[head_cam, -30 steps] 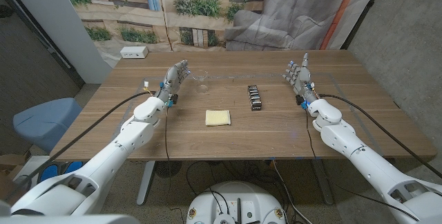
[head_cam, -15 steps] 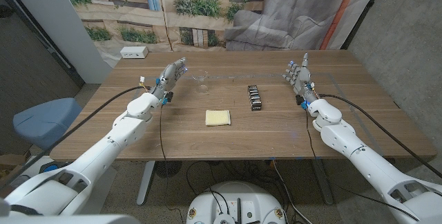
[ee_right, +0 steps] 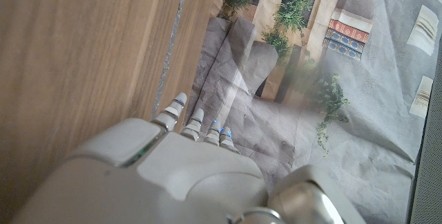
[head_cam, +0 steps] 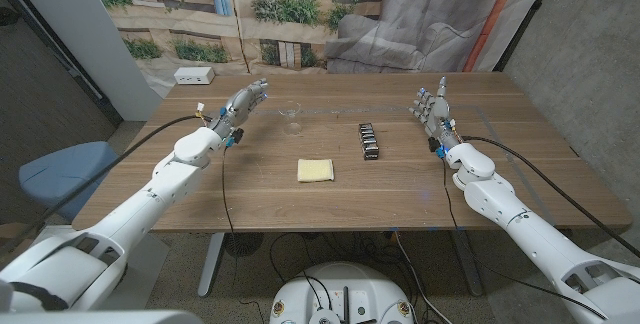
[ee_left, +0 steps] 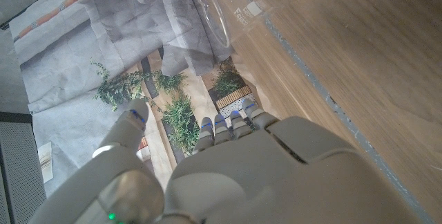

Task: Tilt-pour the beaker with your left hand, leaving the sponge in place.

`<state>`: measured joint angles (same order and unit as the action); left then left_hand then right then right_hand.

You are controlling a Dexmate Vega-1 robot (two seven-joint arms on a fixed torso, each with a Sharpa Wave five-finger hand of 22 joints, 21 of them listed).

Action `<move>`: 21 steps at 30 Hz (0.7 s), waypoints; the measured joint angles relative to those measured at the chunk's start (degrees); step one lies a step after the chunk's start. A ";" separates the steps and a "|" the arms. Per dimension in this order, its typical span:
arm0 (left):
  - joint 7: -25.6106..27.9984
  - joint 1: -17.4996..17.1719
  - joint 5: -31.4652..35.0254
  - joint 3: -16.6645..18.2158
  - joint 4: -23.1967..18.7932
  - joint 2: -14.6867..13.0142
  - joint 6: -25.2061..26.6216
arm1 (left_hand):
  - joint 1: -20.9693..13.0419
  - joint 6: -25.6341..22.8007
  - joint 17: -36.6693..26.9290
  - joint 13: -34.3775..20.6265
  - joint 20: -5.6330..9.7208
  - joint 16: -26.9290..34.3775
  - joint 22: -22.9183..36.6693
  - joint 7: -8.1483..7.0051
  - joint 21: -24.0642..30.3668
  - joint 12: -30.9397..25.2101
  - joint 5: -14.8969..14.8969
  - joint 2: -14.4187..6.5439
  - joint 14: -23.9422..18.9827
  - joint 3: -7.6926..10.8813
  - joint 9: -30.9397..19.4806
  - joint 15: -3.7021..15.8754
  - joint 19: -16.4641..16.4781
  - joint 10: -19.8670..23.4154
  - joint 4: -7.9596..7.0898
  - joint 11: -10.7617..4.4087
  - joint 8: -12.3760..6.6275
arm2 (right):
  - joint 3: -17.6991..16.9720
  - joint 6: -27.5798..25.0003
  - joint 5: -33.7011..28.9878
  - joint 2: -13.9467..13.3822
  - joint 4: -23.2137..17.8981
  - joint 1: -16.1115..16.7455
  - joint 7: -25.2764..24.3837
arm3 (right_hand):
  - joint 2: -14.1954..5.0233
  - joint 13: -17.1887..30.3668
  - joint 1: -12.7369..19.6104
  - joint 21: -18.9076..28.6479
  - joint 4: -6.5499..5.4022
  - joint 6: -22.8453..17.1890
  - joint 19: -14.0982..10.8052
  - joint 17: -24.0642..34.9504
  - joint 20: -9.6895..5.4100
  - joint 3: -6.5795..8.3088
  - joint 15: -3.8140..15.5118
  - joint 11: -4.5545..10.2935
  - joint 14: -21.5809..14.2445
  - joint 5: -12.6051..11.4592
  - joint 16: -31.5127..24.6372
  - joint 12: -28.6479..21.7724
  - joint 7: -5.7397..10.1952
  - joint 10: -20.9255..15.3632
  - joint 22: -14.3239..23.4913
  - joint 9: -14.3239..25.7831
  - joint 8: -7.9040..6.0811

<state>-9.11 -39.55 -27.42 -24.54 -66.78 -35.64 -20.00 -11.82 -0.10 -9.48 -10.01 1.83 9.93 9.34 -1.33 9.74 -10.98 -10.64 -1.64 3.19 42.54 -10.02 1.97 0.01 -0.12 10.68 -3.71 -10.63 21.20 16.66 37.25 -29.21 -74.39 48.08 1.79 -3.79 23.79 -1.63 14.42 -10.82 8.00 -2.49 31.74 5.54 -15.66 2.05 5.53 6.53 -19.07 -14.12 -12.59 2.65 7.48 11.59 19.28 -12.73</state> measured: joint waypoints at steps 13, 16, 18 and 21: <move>-3.50 4.74 2.35 -2.20 7.22 -0.20 -2.33 | -2.52 -0.01 0.00 -0.29 0.10 0.27 0.00 0.02 0.00 0.00 -0.44 1.91 -0.02 0.24 0.01 0.01 -2.49 1.02 0.24 -1.63 -0.89 | 0.00 0.01 0.00 0.01 0.03 0.00 0.00 | 0.00 0.00 0.00 0.00 0.00 0.00 0.00 -0.01 0.00 0.00 0.00 0.00 0.00 0.00 0.00 0.00 0.00 0.00 -0.01 0.00 0.00; -7.47 5.80 3.18 -2.71 8.87 0.01 -4.42 | -3.30 -0.23 0.01 -0.29 0.33 0.26 0.01 0.21 0.01 0.00 -0.44 2.25 -0.02 0.24 0.01 0.01 -3.33 1.02 0.23 -1.63 -1.20 | 0.00 0.02 0.00 0.01 0.04 0.00 0.00 | 0.00 0.00 0.00 0.00 0.00 0.00 0.00 -0.01 0.00 0.00 0.00 0.00 0.00 0.00 0.00 0.00 0.00 0.00 -0.01 -0.01 0.00; -9.42 7.26 3.38 -3.43 11.37 0.35 -5.52 | -3.66 -0.43 0.01 -0.29 0.09 0.27 0.01 0.01 0.01 0.00 -0.44 2.61 -0.02 0.34 0.01 0.01 -3.95 1.02 0.33 -1.63 -1.33 | 0.00 0.02 0.00 0.01 0.04 0.00 0.00 | 0.00 -0.01 0.00 0.00 0.00 0.00 0.00 0.00 0.00 0.00 0.00 0.00 0.00 0.00 0.00 0.00 0.00 0.00 -0.01 -0.01 0.00; -11.75 8.60 3.47 -4.04 13.56 0.73 -6.82 | -4.11 -0.43 -0.02 -0.28 0.20 0.00 0.01 0.01 0.01 0.00 -0.44 3.03 0.92 0.44 0.01 0.09 -4.90 0.78 0.43 -1.83 -1.33 | 0.00 0.02 0.00 0.02 0.03 0.00 0.01 | 0.00 -0.01 0.00 0.00 0.00 0.00 0.00 -0.01 0.00 0.00 0.00 0.00 0.00 0.00 0.00 0.00 0.00 0.00 -0.01 -0.01 0.00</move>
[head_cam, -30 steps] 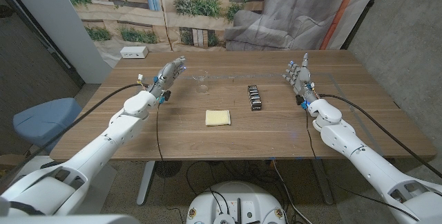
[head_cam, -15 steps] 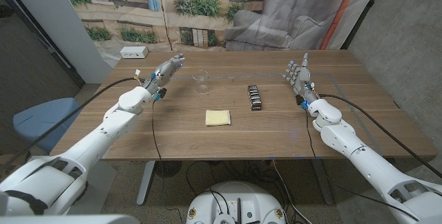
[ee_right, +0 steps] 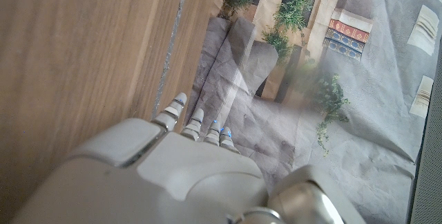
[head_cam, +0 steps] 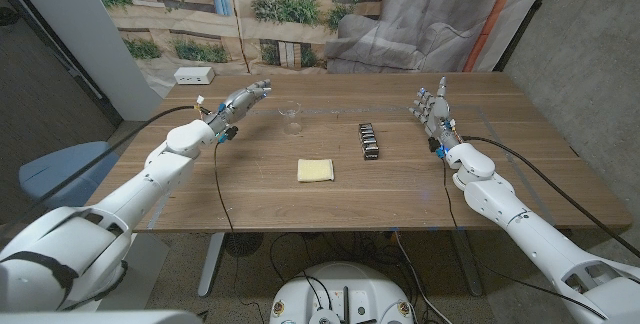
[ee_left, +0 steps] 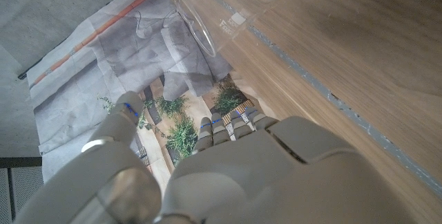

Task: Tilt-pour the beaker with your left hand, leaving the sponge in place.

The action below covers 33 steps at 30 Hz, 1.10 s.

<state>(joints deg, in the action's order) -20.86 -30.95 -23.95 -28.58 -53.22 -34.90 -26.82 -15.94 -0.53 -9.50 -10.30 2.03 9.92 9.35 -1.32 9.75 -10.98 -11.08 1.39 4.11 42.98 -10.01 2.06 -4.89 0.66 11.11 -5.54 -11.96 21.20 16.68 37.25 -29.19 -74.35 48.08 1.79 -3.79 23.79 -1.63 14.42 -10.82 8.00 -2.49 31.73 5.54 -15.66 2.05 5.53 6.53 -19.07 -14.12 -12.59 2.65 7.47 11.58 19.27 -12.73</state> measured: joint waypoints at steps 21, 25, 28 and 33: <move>-10.52 6.32 1.27 -2.49 11.90 1.79 -8.58 | -5.02 7.02 -0.24 -0.26 -0.19 0.00 0.00 1.66 0.00 0.61 0.28 2.95 5.77 1.25 -0.27 -0.64 -4.66 -6.73 -0.35 1.85 0.84 | 0.01 0.02 0.00 0.00 0.02 0.00 0.00 | 0.00 0.00 0.00 0.00 0.00 0.00 0.00 0.00 0.00 0.00 0.00 0.00 0.00 0.00 0.00 0.00 0.00 0.00 0.00 0.00 0.00; -11.59 8.18 1.94 -3.26 15.63 2.35 -10.17 | -5.87 7.93 -0.24 -0.52 -0.20 0.00 0.00 2.15 0.00 0.61 0.28 3.20 5.76 1.48 -0.47 -1.09 -4.66 -7.52 -0.12 2.64 0.84 | 0.01 0.02 0.00 0.00 0.02 0.00 0.01 | 0.00 0.00 0.00 0.00 0.00 0.00 0.00 0.00 0.00 0.00 0.00 0.00 0.00 0.00 0.00 0.00 0.00 0.00 -0.01 0.00 0.00; -12.26 9.43 2.48 -3.98 18.15 2.70 -11.18 | -6.54 9.48 -0.24 -0.52 -0.20 0.00 0.00 2.45 0.00 0.61 0.27 3.24 5.68 1.72 -0.55 -1.47 -4.66 -8.62 -0.36 3.27 0.84 | 0.01 0.02 0.00 0.00 0.03 0.00 0.03 | 0.00 0.00 0.00 0.00 0.00 0.00 0.00 -0.01 0.00 0.00 0.00 0.00 0.00 0.00 0.00 0.00 0.00 0.00 0.00 0.00 0.00; -13.43 10.87 3.48 -4.88 21.00 3.07 -12.69 | -7.44 10.16 -0.52 -0.52 -0.20 0.00 0.00 2.35 0.00 0.61 0.50 3.54 5.83 1.72 -0.54 -1.78 -4.66 -10.04 -0.36 3.27 0.84 | 0.01 0.02 0.00 0.00 0.05 -0.01 0.05 | 0.00 0.00 0.00 0.00 0.00 0.00 0.00 -0.01 0.00 0.00 0.00 0.00 0.00 0.00 0.00 0.00 0.00 0.00 -0.01 -0.01 0.00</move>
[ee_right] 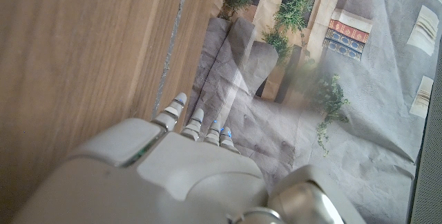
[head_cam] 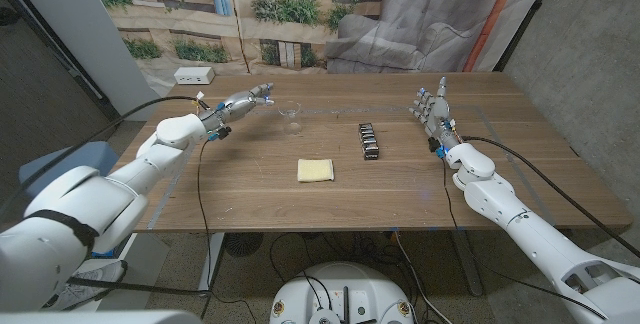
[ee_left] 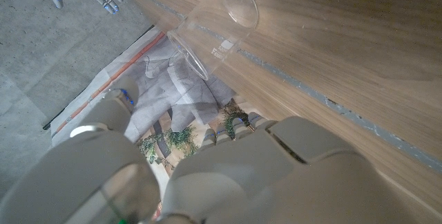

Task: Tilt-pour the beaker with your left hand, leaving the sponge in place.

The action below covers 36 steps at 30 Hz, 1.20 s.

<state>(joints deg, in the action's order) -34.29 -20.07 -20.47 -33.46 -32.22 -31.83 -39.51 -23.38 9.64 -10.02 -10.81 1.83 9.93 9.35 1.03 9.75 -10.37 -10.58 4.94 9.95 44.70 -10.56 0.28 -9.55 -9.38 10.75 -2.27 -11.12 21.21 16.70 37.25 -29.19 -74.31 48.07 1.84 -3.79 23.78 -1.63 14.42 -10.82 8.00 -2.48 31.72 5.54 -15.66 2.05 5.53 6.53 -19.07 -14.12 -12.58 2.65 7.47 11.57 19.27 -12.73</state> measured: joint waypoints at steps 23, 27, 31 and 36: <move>0.90 3.79 3.12 -3.61 8.57 1.89 -2.27 | -1.21 -0.01 0.01 -0.26 0.00 0.26 0.14 0.00 0.00 -0.67 0.21 1.21 -0.02 0.00 0.01 0.02 0.01 0.55 0.00 -0.72 -0.84 | 0.00 0.00 0.00 0.00 0.00 0.00 -0.01 | 0.00 0.00 0.00 0.00 0.00 0.00 0.00 0.00 0.00 0.00 0.00 0.00 0.00 0.00 0.00 0.00 0.00 0.00 0.00 0.00 0.00; 0.97 4.15 3.51 -4.48 9.32 2.19 -2.47 | -1.21 0.20 0.01 -0.26 0.00 0.26 0.14 -0.22 0.00 -0.67 0.21 1.21 -0.02 0.00 0.01 0.02 0.01 0.56 0.00 -0.72 -0.84 | 0.00 0.00 -0.01 0.00 -0.01 0.00 -0.03 | 0.00 -0.01 0.00 0.00 0.00 0.00 0.00 0.00 0.00 0.00 0.00 0.00 0.00 0.00 0.00 0.00 0.00 0.00 0.00 0.00 0.00; 0.97 4.39 3.84 -5.28 9.70 2.49 -2.69 | -1.43 0.30 0.01 -0.26 0.00 0.26 0.13 -0.32 0.00 -0.67 0.21 1.43 -0.02 0.00 0.01 0.02 0.01 0.56 0.00 -0.72 -0.84 | 0.00 0.00 -0.01 0.00 -0.02 0.01 -0.05 | 0.00 0.00 0.00 0.00 0.00 0.00 0.00 0.00 0.00 0.00 0.00 0.00 0.00 0.00 0.00 0.00 0.00 0.00 0.00 0.00 0.00; 1.46 4.62 4.50 -6.18 9.93 2.86 -3.34 | -1.75 -0.04 0.02 -0.26 -0.14 0.49 0.13 -0.66 0.23 -1.11 0.44 1.75 -0.12 -0.01 0.01 0.56 -0.13 1.48 0.00 -1.64 -1.17 | 0.00 0.01 -0.02 0.00 -0.03 0.01 -0.05 | 0.00 -0.01 0.00 0.00 0.00 0.00 0.00 0.00 0.00 0.00 0.00 0.00 0.00 0.00 0.00 0.00 0.00 0.00 0.00 0.00 0.00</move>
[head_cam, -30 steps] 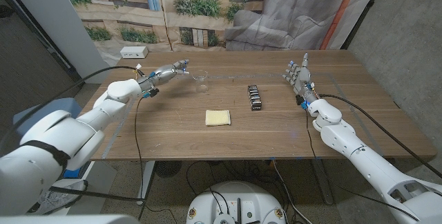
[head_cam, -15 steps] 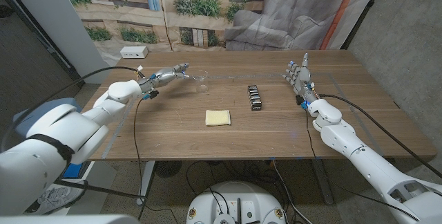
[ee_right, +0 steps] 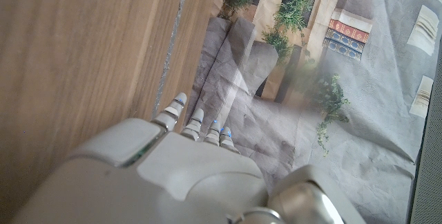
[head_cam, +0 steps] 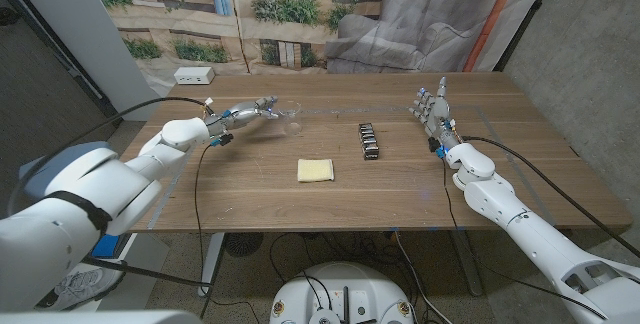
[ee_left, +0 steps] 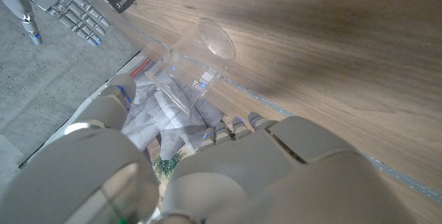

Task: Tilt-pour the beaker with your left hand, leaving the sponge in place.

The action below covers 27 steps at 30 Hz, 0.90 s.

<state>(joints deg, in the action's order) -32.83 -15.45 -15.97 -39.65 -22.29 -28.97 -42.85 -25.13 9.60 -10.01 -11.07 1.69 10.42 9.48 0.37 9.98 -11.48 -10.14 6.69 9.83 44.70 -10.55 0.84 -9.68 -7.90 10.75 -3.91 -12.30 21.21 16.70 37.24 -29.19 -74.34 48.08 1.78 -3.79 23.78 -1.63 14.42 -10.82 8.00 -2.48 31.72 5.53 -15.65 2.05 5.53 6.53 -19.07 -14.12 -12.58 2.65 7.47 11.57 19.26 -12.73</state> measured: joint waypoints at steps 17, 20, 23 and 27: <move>2.56 1.18 2.13 -2.71 0.61 1.23 0.54 | -1.62 -1.56 0.01 -0.27 -0.17 0.62 -0.01 0.12 0.66 -0.50 0.00 0.59 -0.08 0.00 0.01 0.90 -0.17 1.65 0.00 -0.59 -0.84 | 0.00 0.00 0.00 0.00 -0.03 0.01 0.00 | 0.00 0.00 0.00 0.00 0.00 0.00 0.00 0.00 0.00 0.00 0.00 0.00 0.00 0.00 0.00 0.00 0.00 0.00 0.00 0.00 0.00; 3.14 1.53 2.49 -3.32 0.74 1.58 1.23 | -1.72 -1.87 0.15 -0.27 -0.17 0.62 -0.01 -0.13 0.66 -0.84 0.00 0.66 -0.33 0.47 0.01 1.10 -0.17 2.28 0.00 -0.61 -1.06 | 0.00 -0.01 -0.01 -0.01 -0.04 0.01 0.00 | 0.00 0.00 0.00 0.00 0.00 0.00 0.00 0.00 0.00 0.00 0.00 0.00 0.00 0.00 0.00 0.00 0.00 0.00 0.00 0.00 0.00; 3.60 1.88 2.77 -3.98 0.87 1.95 1.73 | -2.24 -2.35 0.15 -0.27 -0.17 0.76 -0.01 -0.05 0.66 -0.84 0.00 0.74 -1.07 0.48 0.01 1.19 -0.17 2.78 -0.01 -0.69 -1.27 | 0.00 -0.01 0.00 -0.01 -0.04 0.01 0.00 | 0.00 0.00 0.00 0.00 0.00 0.00 0.00 0.00 0.00 0.00 0.00 0.00 0.00 0.00 0.00 0.00 0.00 0.00 0.00 0.00 0.00; 4.13 2.23 3.10 -4.67 0.97 2.32 2.33 | -2.77 -2.65 0.15 -0.27 -0.17 0.84 -0.01 0.26 0.98 -1.29 0.00 0.65 -1.56 0.48 0.01 1.32 -0.17 2.97 -0.01 -0.50 -1.49 | 0.00 -0.02 0.00 -0.01 -0.04 0.01 0.00 | 0.00 0.00 0.00 0.00 0.00 0.00 0.00 0.00 0.00 0.00 0.00 0.00 0.00 0.00 0.00 0.00 0.00 0.00 0.00 0.00 0.00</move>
<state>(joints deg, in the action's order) -28.71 -13.22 -12.88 -44.31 -21.32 -26.65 -40.52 -27.90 6.94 -9.86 -11.34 1.52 11.26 9.47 0.63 10.96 -12.77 -10.15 7.35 8.27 45.17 -10.53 2.16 -9.85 -4.93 10.75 -4.41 -13.79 21.20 16.69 37.24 -29.20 -74.38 48.09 1.78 -3.79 23.78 -1.63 14.42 -10.82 8.00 -2.49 31.72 5.53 -15.65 2.05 5.53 6.53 -19.07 -14.12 -12.59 2.65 7.47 11.57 19.26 -12.73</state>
